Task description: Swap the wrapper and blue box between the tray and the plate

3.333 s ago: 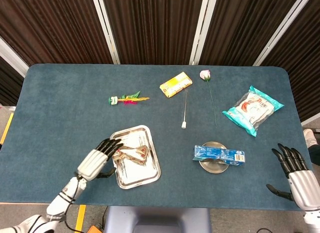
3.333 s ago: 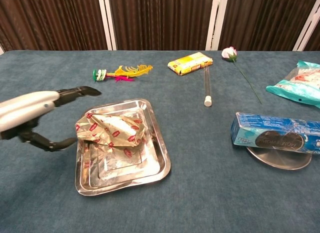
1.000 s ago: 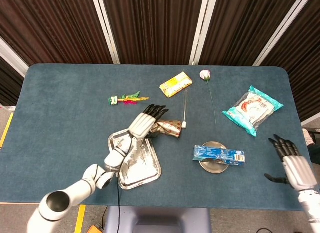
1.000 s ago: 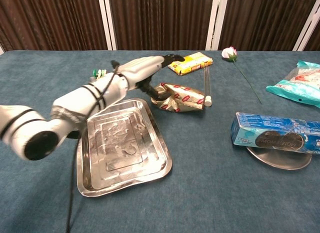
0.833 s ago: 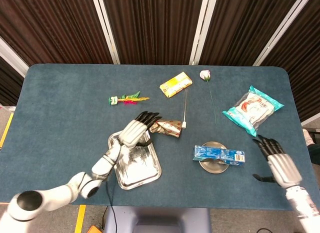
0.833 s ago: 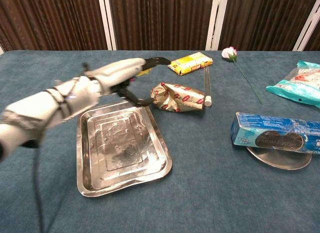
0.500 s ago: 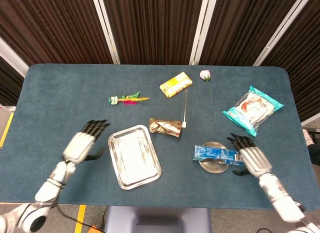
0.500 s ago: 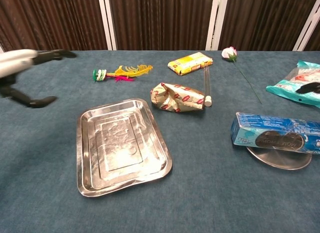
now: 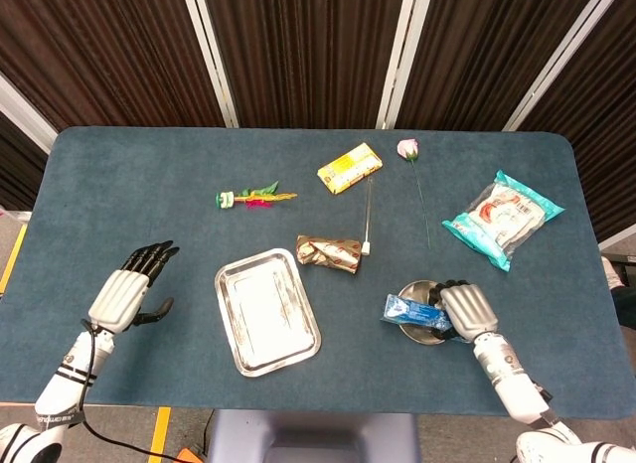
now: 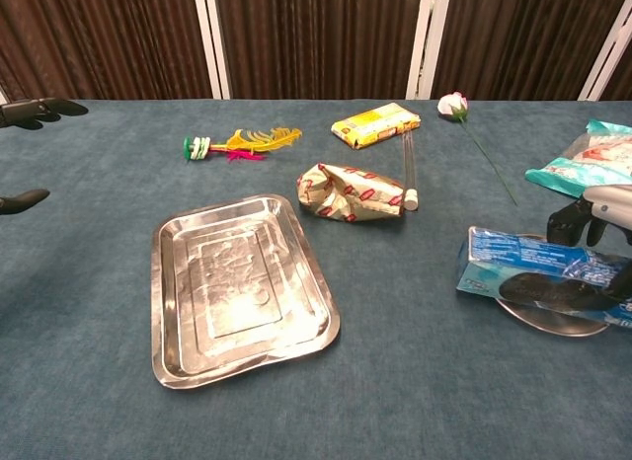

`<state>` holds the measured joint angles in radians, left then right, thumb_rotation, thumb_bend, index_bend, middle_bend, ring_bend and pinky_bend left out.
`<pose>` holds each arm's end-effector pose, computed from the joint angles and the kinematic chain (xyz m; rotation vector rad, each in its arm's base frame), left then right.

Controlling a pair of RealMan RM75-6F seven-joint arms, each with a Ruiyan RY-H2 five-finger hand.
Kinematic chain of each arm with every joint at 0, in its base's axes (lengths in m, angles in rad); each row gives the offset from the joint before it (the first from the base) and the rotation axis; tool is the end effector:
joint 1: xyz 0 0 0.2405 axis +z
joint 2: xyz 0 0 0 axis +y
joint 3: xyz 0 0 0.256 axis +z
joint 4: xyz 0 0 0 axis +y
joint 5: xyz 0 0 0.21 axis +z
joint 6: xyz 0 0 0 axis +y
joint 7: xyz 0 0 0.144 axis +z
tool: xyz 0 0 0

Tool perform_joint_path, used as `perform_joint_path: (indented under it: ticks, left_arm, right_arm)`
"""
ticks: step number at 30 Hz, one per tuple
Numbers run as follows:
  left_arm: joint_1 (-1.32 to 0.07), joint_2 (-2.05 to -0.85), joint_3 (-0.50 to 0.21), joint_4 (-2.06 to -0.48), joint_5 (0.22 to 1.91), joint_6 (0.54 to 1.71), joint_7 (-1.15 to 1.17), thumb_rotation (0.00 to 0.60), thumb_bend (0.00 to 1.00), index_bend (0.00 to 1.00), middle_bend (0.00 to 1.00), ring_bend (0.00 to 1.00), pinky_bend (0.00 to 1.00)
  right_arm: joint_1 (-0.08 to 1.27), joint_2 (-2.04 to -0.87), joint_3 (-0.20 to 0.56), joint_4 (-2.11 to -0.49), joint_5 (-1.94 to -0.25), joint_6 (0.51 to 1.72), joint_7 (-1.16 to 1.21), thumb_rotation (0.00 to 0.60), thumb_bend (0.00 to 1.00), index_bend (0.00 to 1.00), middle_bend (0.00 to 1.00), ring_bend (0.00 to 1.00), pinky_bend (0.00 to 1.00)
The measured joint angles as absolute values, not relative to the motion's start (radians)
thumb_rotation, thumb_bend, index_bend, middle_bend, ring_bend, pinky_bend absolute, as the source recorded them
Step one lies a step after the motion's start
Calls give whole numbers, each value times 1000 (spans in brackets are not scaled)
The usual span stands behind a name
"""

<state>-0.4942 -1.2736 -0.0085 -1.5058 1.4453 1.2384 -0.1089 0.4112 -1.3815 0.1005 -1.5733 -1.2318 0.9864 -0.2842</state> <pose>-0.2443 0.2875 0.0823 -1.7102 -0.9885 -1.0746 -0.2568 -0.2666 0.0243 1.7509 -1.1025 0.7195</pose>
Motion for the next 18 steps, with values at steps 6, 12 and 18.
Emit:
perform_joint_path:
  ticks: [6, 12, 18]
  left_arm:
    - [-482, -1269, -17, -1506, 1449, 1242, -99, 600, 406, 0, 0, 0, 104]
    - [-465, -1262, -28, -1517, 1436, 1244, -92, 600, 406, 0, 0, 0, 104]
    - [-446, -1254, -34, -1530, 1435, 1257, -83, 600, 407, 0, 0, 0, 108]
  right_arm:
    - [403, -1377, 99, -1616, -1276, 1049, -273, 600, 369, 875, 655, 564, 550]
    - [384, -1339, 50, -1735, -1425, 1115, -256, 600, 385, 881, 658, 566, 573]
    - [423, -1365, 6, -1781, -1465, 1035, -299, 600, 387, 852, 659, 563, 555]
